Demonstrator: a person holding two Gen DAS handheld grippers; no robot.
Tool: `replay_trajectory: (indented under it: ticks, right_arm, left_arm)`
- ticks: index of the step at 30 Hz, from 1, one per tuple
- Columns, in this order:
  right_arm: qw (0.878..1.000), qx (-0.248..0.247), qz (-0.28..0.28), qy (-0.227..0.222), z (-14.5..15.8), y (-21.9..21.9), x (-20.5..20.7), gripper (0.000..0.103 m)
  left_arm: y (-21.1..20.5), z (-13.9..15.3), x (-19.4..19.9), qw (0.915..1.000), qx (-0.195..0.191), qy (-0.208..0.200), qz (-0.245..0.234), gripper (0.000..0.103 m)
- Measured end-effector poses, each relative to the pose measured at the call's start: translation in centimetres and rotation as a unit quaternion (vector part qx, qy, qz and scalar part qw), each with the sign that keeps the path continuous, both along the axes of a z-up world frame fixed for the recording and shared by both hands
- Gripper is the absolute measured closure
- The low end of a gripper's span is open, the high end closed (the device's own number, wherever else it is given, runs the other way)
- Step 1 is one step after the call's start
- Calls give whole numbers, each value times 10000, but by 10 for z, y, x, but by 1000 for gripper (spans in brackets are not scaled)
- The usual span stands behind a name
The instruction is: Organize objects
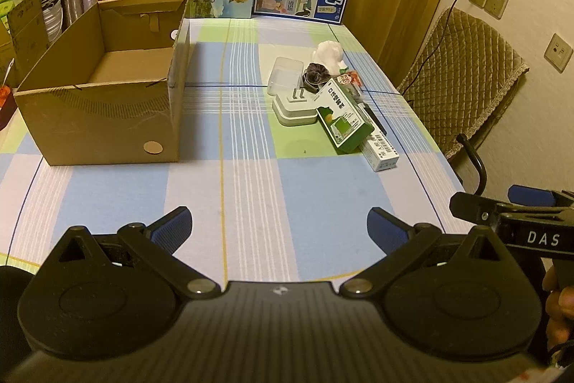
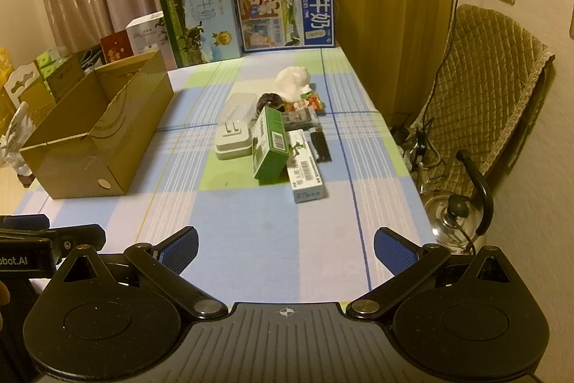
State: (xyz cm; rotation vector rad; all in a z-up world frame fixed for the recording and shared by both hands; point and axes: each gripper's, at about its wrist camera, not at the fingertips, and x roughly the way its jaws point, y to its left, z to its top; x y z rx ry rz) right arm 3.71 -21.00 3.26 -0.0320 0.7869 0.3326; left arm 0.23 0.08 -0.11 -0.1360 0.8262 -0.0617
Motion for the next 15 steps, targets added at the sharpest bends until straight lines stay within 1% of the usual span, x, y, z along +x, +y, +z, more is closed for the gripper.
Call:
replay_trajectory:
  ticks: [15]
  right_arm:
    - [10000, -15, 8, 28, -3, -1, 0, 2]
  left_arm:
    - [3, -3, 0, 10000, -49, 9, 18, 1]
